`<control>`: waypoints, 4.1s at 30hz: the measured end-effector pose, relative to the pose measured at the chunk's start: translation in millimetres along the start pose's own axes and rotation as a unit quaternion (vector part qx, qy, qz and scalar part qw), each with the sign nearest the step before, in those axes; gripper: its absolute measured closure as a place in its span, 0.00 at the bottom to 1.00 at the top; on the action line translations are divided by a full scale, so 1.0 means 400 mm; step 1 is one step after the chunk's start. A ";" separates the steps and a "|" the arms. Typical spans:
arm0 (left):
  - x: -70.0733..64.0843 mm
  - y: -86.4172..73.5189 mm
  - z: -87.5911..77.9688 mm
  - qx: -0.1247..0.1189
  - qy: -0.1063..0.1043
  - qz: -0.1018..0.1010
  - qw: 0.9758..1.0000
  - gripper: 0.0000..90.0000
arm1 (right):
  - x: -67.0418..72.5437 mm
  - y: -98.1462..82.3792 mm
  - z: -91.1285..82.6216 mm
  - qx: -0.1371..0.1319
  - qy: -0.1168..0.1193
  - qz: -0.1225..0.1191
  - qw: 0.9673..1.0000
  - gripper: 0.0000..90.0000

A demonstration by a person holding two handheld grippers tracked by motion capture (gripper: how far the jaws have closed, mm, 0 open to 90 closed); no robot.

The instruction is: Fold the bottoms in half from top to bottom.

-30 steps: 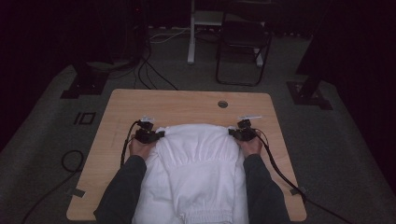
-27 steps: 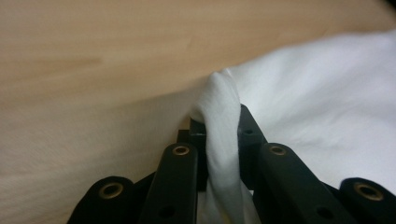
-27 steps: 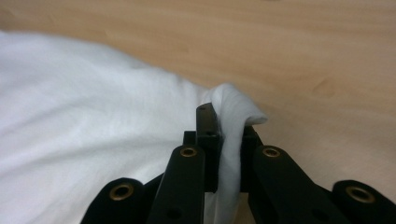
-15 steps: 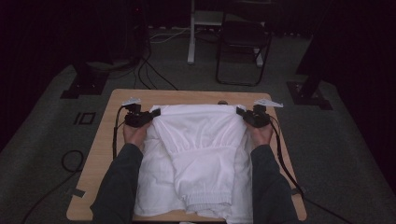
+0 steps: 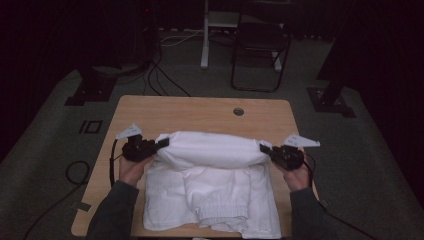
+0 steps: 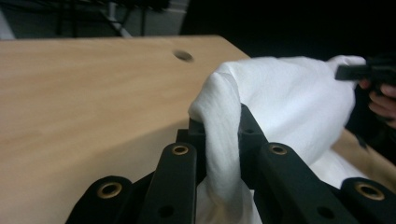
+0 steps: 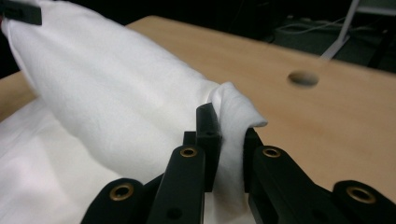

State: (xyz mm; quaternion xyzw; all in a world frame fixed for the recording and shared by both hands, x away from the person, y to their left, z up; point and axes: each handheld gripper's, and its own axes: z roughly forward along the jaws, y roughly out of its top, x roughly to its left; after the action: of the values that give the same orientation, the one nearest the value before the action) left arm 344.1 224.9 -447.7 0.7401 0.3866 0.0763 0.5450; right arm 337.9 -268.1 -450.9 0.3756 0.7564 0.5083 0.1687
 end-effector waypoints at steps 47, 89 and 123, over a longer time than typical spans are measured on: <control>0.088 -0.115 0.239 0.125 0.180 0.035 0.975 0.89 | -0.031 -0.133 0.245 0.125 -0.069 0.025 0.989 0.94; -0.048 0.036 0.077 0.026 0.094 0.028 0.995 0.62 | 0.087 0.019 0.025 -0.029 -0.084 -0.005 0.996 0.57; -0.083 -0.216 0.149 0.142 0.147 0.054 0.977 0.75 | 0.146 -0.204 0.124 0.164 -0.070 -0.033 0.983 0.73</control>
State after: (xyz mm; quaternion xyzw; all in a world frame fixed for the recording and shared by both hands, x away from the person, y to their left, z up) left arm 310.7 167.7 -535.7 0.8104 0.4291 0.1579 0.3664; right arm 298.5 -209.8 -537.8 0.4077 0.8278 0.3438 0.1744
